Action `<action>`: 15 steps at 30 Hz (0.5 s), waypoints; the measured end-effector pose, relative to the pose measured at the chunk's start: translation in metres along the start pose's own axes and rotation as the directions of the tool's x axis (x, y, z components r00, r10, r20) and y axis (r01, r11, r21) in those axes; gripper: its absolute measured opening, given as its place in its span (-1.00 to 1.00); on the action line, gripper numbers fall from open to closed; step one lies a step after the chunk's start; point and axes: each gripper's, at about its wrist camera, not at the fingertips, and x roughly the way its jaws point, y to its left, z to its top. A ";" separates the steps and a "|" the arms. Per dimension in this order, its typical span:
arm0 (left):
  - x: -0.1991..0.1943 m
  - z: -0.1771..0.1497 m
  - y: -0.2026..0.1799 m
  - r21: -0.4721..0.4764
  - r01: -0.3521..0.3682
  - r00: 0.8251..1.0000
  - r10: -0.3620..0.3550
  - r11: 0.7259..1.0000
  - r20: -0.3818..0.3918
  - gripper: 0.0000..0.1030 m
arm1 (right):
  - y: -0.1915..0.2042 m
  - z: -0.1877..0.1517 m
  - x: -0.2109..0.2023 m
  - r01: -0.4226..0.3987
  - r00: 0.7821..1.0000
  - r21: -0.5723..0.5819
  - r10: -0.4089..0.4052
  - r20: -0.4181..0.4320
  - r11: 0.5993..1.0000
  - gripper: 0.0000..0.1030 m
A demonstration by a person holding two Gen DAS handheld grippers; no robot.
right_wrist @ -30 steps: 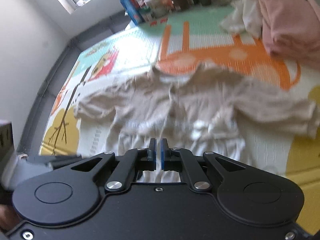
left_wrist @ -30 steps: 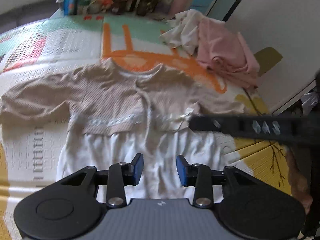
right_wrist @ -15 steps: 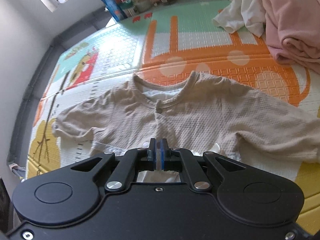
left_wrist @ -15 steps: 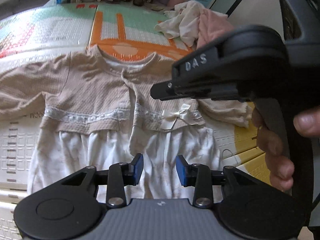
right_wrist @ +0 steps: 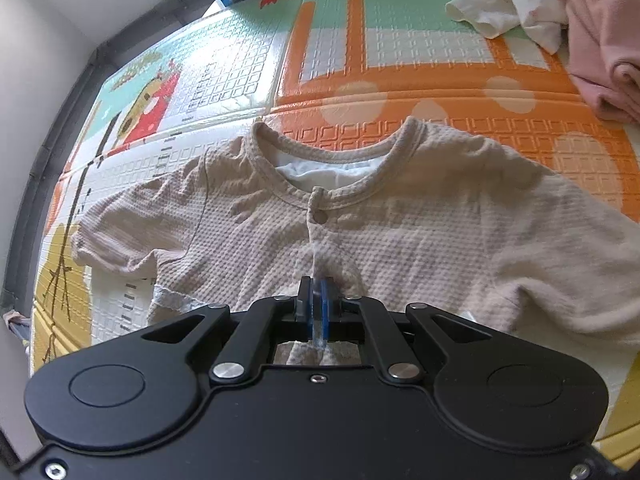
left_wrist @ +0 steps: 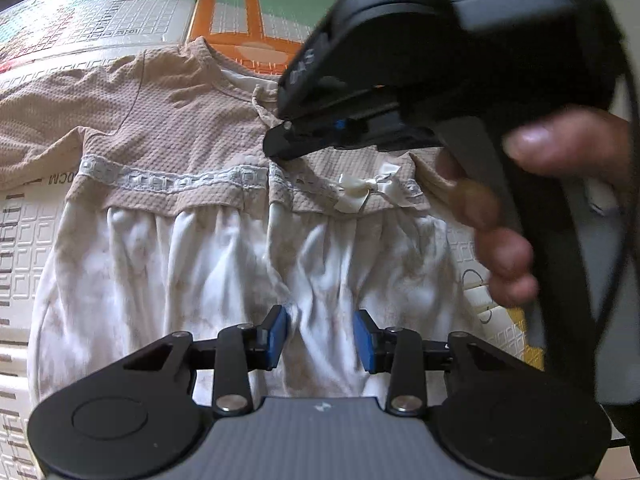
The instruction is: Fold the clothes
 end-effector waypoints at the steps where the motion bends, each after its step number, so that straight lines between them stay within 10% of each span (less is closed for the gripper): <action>1: 0.000 -0.001 0.000 0.000 0.000 1.000 0.000 1.000 -0.001 -0.22 | 0.000 0.001 0.003 0.004 1.000 0.000 -0.004 -0.004 1.000 -0.92; 15: -0.005 -0.013 -0.009 0.030 -0.009 1.000 0.009 0.999 -0.001 -0.06 | 0.001 0.007 0.010 0.027 1.000 0.005 -0.027 -0.007 1.000 -0.93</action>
